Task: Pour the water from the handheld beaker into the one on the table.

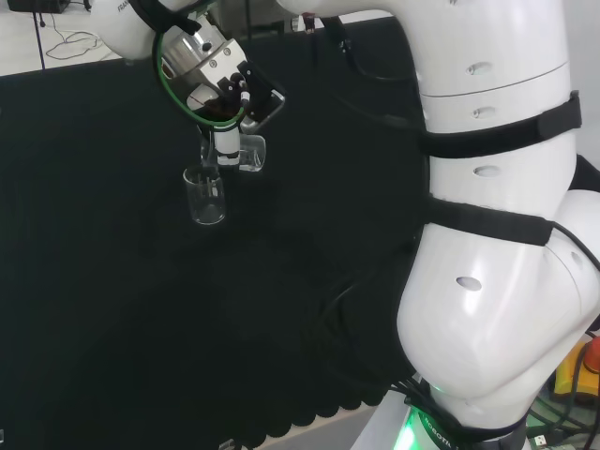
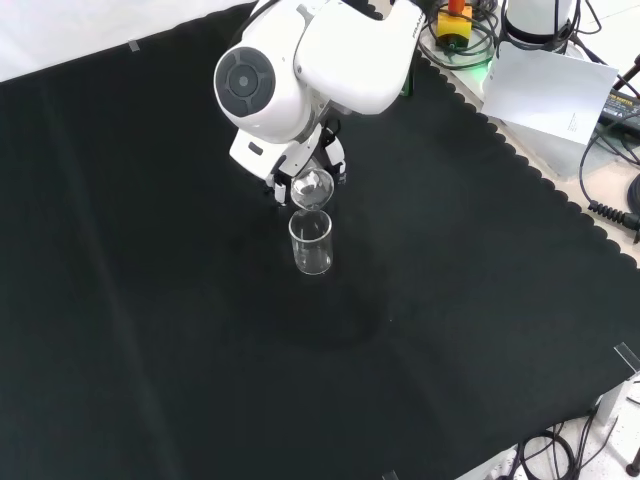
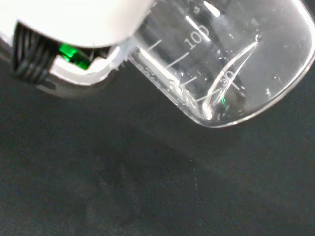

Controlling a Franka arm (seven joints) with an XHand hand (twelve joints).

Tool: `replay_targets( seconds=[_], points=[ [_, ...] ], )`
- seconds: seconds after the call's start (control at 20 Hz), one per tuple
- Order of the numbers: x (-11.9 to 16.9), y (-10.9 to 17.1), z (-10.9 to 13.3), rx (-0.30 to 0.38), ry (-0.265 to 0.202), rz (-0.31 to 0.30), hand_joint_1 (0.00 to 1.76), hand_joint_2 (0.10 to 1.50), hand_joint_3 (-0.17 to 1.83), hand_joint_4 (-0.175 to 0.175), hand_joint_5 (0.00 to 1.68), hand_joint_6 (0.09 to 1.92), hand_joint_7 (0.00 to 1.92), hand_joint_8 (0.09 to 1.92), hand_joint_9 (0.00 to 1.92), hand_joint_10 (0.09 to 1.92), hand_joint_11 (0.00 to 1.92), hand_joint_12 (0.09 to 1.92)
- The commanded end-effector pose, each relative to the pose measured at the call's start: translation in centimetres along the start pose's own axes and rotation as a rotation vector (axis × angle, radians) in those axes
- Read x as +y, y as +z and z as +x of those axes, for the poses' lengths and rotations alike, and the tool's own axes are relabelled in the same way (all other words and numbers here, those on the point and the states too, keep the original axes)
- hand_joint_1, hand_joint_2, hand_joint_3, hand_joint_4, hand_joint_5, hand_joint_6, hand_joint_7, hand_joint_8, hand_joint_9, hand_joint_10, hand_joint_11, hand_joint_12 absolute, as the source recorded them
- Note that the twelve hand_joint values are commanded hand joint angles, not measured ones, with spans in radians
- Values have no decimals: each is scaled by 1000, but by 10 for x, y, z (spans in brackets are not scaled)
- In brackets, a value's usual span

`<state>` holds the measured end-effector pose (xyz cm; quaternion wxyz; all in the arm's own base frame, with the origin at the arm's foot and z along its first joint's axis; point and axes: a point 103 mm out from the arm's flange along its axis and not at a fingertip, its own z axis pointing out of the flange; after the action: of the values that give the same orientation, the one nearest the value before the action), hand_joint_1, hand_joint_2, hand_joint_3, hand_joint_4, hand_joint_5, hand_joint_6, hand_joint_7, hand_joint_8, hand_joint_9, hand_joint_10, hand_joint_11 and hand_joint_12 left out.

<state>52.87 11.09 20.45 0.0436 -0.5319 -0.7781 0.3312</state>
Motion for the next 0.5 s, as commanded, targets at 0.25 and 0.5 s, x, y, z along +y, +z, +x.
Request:
replay_targets(
  seconds=[0.25, 0.5],
  points=[
    [2, -3, 1, -24, 11, 29, 1155, 598, 702, 175, 1376, 505, 1697, 87, 1584, 87, 1188, 843],
    [3, -3, 2, -46, 11, 43, 1154, 599, 703, 175, 1374, 510, 1697, 87, 1584, 87, 1188, 843]
  ],
)
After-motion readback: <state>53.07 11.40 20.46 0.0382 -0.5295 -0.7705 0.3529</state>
